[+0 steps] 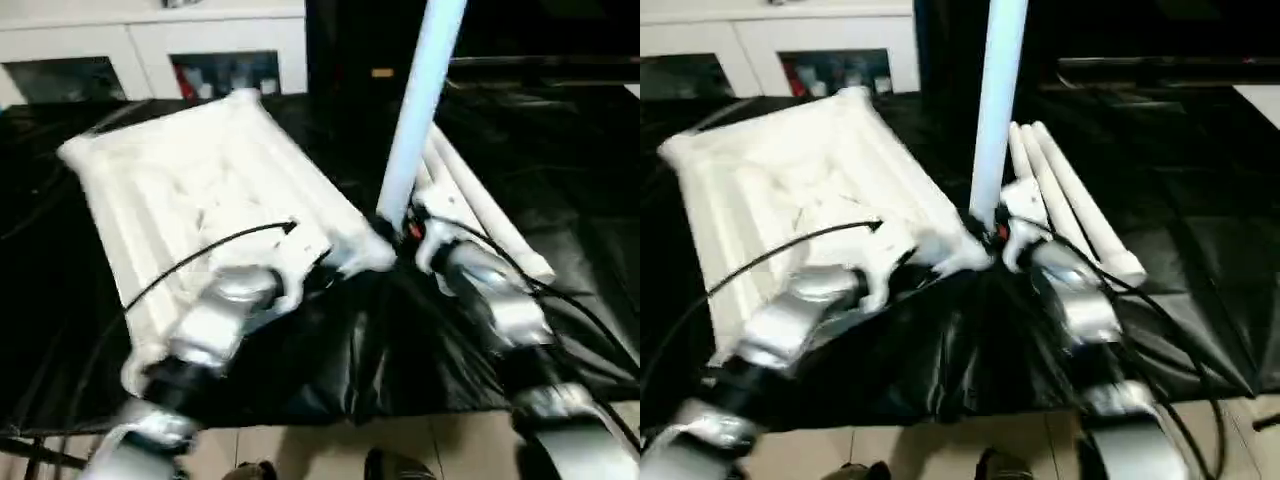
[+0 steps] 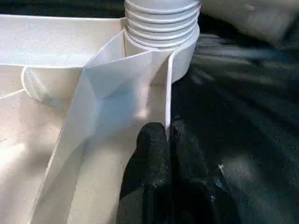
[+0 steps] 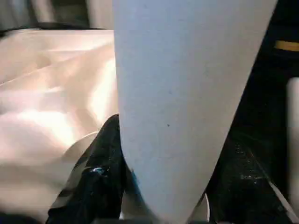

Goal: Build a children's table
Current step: Insert table leg to table base

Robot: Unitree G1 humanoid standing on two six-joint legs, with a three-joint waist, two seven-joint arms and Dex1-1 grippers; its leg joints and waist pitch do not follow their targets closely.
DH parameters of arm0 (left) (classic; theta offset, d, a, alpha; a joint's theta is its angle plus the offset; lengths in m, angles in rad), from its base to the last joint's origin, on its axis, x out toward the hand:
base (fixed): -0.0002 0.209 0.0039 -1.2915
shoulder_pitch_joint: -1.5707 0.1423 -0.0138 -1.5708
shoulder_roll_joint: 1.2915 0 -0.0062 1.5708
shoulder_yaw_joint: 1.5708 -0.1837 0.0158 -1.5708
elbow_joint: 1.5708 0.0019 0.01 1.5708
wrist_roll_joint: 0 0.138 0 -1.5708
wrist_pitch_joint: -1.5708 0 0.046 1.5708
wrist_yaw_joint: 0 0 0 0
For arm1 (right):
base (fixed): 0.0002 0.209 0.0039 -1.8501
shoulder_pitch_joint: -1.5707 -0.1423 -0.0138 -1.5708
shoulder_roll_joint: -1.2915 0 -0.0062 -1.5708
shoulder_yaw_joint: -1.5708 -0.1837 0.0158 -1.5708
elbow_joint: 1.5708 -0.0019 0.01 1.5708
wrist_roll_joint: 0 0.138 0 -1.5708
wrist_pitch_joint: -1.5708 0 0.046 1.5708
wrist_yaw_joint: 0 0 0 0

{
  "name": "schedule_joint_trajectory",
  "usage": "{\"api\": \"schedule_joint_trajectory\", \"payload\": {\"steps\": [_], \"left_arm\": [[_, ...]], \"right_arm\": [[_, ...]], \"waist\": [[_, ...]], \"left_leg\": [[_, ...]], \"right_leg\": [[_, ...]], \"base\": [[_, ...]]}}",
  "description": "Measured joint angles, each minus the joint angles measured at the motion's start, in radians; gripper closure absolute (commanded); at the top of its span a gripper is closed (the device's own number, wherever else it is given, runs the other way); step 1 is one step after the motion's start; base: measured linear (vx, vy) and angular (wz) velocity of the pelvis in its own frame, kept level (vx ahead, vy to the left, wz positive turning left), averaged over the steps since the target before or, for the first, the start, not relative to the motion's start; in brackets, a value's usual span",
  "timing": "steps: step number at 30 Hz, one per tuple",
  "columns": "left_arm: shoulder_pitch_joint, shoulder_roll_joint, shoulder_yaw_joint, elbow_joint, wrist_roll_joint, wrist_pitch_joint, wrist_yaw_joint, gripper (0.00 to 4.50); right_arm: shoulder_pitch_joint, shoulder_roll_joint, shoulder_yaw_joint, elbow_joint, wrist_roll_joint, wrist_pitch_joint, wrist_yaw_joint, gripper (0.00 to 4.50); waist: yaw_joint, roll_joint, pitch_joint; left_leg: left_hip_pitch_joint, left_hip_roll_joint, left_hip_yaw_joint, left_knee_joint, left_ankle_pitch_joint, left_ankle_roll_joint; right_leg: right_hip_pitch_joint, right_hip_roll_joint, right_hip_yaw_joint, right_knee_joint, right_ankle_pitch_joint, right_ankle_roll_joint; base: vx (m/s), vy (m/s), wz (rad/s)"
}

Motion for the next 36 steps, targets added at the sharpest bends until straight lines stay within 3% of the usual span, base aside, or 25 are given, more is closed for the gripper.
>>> {"api": "schedule_joint_trajectory", "payload": {"steps": [17,20,23,26,35,36], "left_arm": [[0.002,-0.035,-0.026,-0.002,0.041,0.002,0.072,4.5],[0.002,-0.029,-0.029,-0.002,0.041,-0.005,0.062,4.5],[0.002,-0.025,-0.033,-0.005,0.04,-0.01,0.045,4.5],[0.002,-0.015,-0.036,-0.009,0.035,-0.013,0.022,4.5],[0.008,0.015,-0.055,-0.025,0.017,-0.056,-0.061,4.5],[0.01,0.023,-0.055,-0.026,0.008,-0.067,-0.073,4.5]], "right_arm": [[-0.035,0.033,-0.005,0.07,-0.042,-0.045,-0.047,2.62],[-0.037,0.034,-0.015,0.073,-0.035,-0.045,-0.031,1.92],[-0.036,0.033,-0.028,0.104,-0.033,-0.046,-0.013,1.87],[-0.034,0.032,-0.032,0.108,-0.031,-0.046,0.006,1.46],[-0.002,-0.005,-0.029,0.12,-0.033,-0.038,0.103,0.85],[0.005,-0.017,-0.023,0.108,-0.033,-0.038,0.122,0.57]], "waist": [[0.002,0.002,-0.004],[0.002,0.002,-0.004],[0.008,0.003,-0.005],[0.014,0.006,-0.006],[0.037,0.014,-0.011],[0.039,0.014,-0.011]], "left_leg": [[0.0,-0.002,0.003,0.004,0.0,0.001],[0.0,-0.002,0.004,0.004,0.0,0.001],[-0.001,-0.002,0.004,0.003,0.0,0.001],[-0.002,0.0,0.006,0.003,0.001,0.001],[-0.002,0.004,0.01,0.007,0.004,0.006],[-0.003,0.006,0.01,0.009,0.004,0.006]], "right_leg": [[0.0,-0.002,0.003,-0.003,0.006,-0.01],[0.0,-0.002,0.003,-0.002,0.008,-0.013],[-0.001,-0.002,0.003,-0.001,0.012,-0.019],[-0.001,-0.002,0.003,0.002,0.016,-0.021],[-0.007,-0.001,0.004,0.024,0.022,-0.027],[-0.008,-0.001,0.003,0.026,0.021,-0.026]], "base": [[0.0,0.0,0.0],[0.0,0.0,0.0],[0.0,0.0,0.0],[0.0,0.0,0.0],[0.0,0.0,0.0],[0.0,0.0,0.0]]}}
